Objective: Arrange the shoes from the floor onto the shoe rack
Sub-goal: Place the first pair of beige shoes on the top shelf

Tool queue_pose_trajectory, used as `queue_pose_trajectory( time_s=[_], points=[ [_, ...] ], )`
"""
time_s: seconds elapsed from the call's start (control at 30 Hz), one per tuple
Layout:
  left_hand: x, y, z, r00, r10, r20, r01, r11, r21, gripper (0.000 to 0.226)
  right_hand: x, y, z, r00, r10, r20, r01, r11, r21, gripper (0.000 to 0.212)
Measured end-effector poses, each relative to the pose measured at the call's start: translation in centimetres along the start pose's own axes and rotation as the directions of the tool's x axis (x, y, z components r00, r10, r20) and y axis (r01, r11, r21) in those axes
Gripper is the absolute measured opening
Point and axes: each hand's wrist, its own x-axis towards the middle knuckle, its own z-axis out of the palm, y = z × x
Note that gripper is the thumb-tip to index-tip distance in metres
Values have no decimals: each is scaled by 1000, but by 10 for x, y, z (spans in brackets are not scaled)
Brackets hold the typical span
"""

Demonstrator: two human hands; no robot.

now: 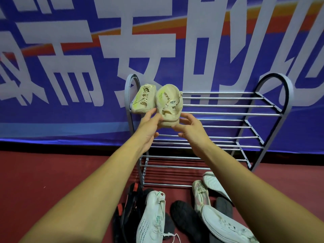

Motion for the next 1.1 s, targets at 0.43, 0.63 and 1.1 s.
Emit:
queue_pose_trajectory(
  time_s=[0.43,0.63,1.1],
  points=[
    [30,-1,1,999,45,29,-47,996,79,33,27,8,16,989,-93,-112,96,995,17,30],
    [33,-4,0,990,135,40,-141,963,229,55,35,8,19,985,-65,-157,66,998,1,36],
    [10,-21,-5,999,39,24,-46,869,492,79,9,16,-13,994,86,-71,-97,982,-162,31]
  ],
)
